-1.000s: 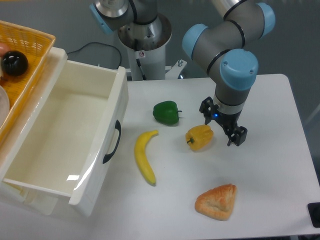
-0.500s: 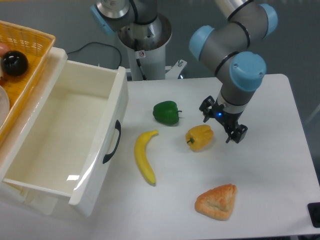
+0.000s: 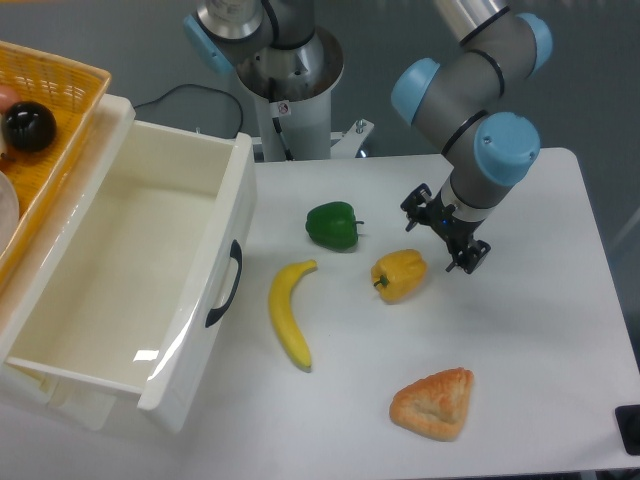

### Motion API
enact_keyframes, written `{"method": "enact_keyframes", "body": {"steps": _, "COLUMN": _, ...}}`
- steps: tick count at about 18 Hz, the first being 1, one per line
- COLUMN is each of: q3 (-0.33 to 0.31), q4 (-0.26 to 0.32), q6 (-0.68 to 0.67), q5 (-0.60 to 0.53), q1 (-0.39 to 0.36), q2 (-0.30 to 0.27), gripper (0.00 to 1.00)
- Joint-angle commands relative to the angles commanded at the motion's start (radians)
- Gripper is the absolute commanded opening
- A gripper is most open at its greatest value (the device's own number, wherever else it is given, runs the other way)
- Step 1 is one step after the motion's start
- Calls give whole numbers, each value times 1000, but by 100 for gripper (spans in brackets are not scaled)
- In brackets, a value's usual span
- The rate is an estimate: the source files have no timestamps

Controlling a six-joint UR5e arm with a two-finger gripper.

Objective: Pick up the yellow pepper
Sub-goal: 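Lower the gripper down around the yellow bell pepper, then close the gripper on the yellow bell pepper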

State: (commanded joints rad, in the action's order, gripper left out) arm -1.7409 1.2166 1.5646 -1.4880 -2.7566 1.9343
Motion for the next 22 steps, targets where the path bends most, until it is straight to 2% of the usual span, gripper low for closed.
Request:
{"method": "enact_keyframes", "body": {"steps": 3, "q3": -48, "q4": -90, "q6": 0, "q5": 2, "q1": 0, "q2": 2, "gripper": 100}}
{"method": "enact_keyframes", "body": {"steps": 8, "q3": -55, "q4": -103, "q6": -1, "q5": 2, "q1": 5, "q2": 11, "gripper": 100}}
{"method": "enact_keyframes", "body": {"steps": 17, "q3": -109, "q4": -176, "q6": -9, "q5": 2, "q1": 29, "q2": 28, "gripper": 100}}
{"method": "enact_keyframes", "body": {"steps": 22, "q3": -104, "q4": -183, "q6": -12, "q5": 14, "q1": 41, "q2": 35, "gripper": 99}}
